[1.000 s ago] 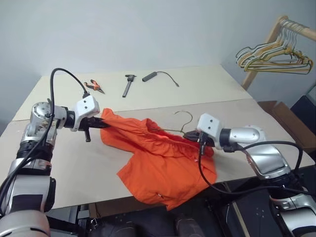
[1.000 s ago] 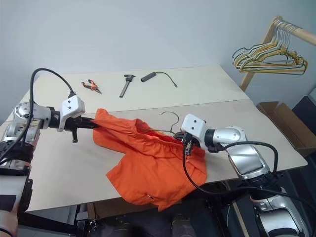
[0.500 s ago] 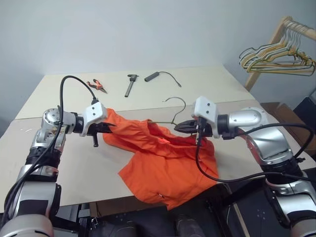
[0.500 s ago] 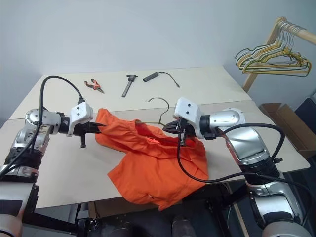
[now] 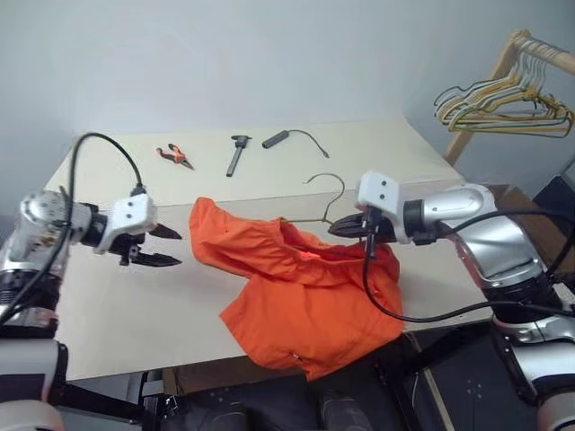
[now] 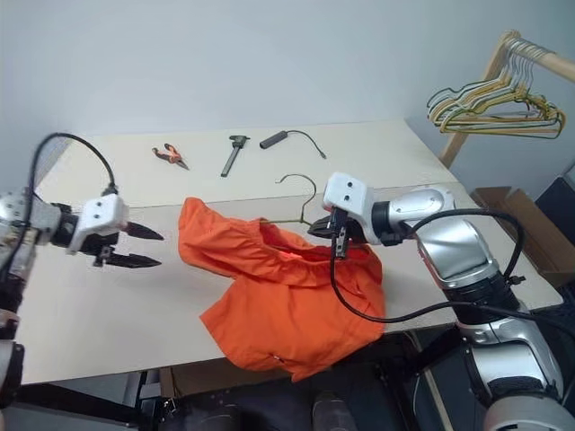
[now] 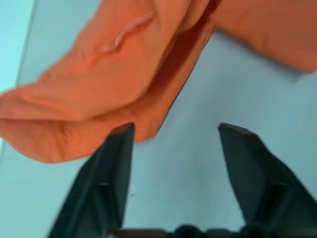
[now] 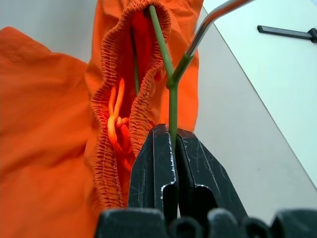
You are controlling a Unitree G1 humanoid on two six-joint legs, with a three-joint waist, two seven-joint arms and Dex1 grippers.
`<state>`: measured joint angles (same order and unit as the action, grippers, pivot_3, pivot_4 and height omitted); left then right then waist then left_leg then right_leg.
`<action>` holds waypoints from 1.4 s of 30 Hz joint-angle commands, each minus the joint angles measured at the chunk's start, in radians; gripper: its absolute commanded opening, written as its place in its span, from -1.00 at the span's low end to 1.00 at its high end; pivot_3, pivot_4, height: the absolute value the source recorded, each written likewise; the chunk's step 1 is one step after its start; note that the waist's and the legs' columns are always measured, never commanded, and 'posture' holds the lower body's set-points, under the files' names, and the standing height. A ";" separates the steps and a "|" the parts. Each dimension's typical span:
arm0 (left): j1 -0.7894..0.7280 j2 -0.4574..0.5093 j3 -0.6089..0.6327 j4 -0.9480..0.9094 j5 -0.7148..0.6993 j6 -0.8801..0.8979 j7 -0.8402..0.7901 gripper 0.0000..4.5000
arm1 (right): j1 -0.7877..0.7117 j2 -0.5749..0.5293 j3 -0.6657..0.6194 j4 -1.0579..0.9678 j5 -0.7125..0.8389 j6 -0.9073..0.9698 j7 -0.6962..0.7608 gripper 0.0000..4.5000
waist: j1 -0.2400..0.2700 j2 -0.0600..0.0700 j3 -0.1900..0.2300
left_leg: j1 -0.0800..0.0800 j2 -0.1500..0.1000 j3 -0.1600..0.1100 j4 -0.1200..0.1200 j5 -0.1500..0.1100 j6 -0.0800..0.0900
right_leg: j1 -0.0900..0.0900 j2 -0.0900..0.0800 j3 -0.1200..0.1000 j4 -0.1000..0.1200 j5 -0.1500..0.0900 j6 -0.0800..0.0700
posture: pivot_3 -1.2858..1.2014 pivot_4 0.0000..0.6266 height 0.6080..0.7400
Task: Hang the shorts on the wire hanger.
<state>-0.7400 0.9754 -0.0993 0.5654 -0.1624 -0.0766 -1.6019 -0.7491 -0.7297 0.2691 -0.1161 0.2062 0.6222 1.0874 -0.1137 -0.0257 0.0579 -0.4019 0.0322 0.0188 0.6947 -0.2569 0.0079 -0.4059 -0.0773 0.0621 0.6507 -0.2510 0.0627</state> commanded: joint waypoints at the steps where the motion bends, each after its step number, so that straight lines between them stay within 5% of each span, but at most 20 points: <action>1: -0.114 -0.113 0.033 -0.158 -0.128 0.145 0.044 0.87 | -0.045 0.000 -0.007 0.003 -0.015 -0.012 0.003 -1.00 | 0.016 0.000 0.000 | 0.000 0.000 0.000 0.001 0.000 0.000 | 0.000 0.000 0.000 0.000 0.000 0.000 | -0.03 -1.00 1.00; 7: -0.185 -0.313 -0.091 -0.109 -0.004 0.084 0.118 0.98 | -0.060 0.001 0.005 -0.021 -0.015 -0.003 0.012 -1.00 | 0.019 0.000 -0.002 | 0.001 0.000 -0.001 0.001 0.000 0.000 | 0.002 0.001 0.000 -0.001 0.000 0.000 | -0.05 -1.00 1.00; 14: -0.290 -0.405 -0.200 0.131 0.144 -0.059 0.120 0.98 | -0.070 0.007 0.004 -0.036 -0.016 0.007 0.013 -1.00 | -0.015 0.000 -0.002 | 0.001 0.000 0.000 0.001 0.000 0.000 | 0.001 0.002 0.001 -0.001 0.000 0.000 | -0.06 -1.00 1.00; 18: -0.325 -0.434 -0.207 0.224 0.192 -0.103 0.159 0.60 | -0.066 0.010 0.000 -0.053 -0.013 0.017 0.005 -1.00 | -0.016 0.000 -0.002 | 0.001 0.000 0.000 0.001 0.000 0.000 | 0.001 0.001 0.001 -0.001 0.000 0.000 | -0.08 -1.00 1.00; 29: -0.291 -0.436 -0.156 0.225 0.160 -0.085 0.128 -0.99 | -0.060 0.008 -0.010 -0.078 0.001 0.039 0.001 -1.00 | -0.032 0.000 -0.002 | -0.001 0.000 -0.001 0.001 0.000 0.000 | 0.000 0.001 0.001 -0.001 0.000 0.000 | -0.08 -1.00 1.00; 33: -0.275 -0.437 -0.135 0.198 0.134 -0.040 0.117 -0.99 | -0.057 -0.001 -0.004 -0.082 -0.009 0.021 -0.002 -1.00 | -0.040 0.000 -0.002 | -0.001 0.000 -0.002 0.001 0.000 0.000 | 0.000 0.001 0.001 -0.001 0.000 0.000 | -0.08 -1.00 1.00; 42: -0.258 -0.416 -0.096 0.180 0.107 0.061 0.127 -1.00 | -0.060 -0.098 -0.160 -0.067 0.011 0.078 -0.052 0.18 | -0.041 0.000 -0.002 | -0.001 0.000 -0.002 0.001 0.000 0.000 | 0.000 0.001 0.000 -0.001 0.000 0.000 | -0.09 -1.00 1.00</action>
<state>-0.9950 0.5455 -0.2258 0.7757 -0.0374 -0.0355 -1.4833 -0.7833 -0.7840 0.2256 -0.1650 0.1826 0.6829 1.0457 -0.1547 -0.0252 0.0558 -0.4028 0.0317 0.0165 0.6957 -0.2569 0.0080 -0.4059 -0.0768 0.0625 0.6496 -0.2506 0.0626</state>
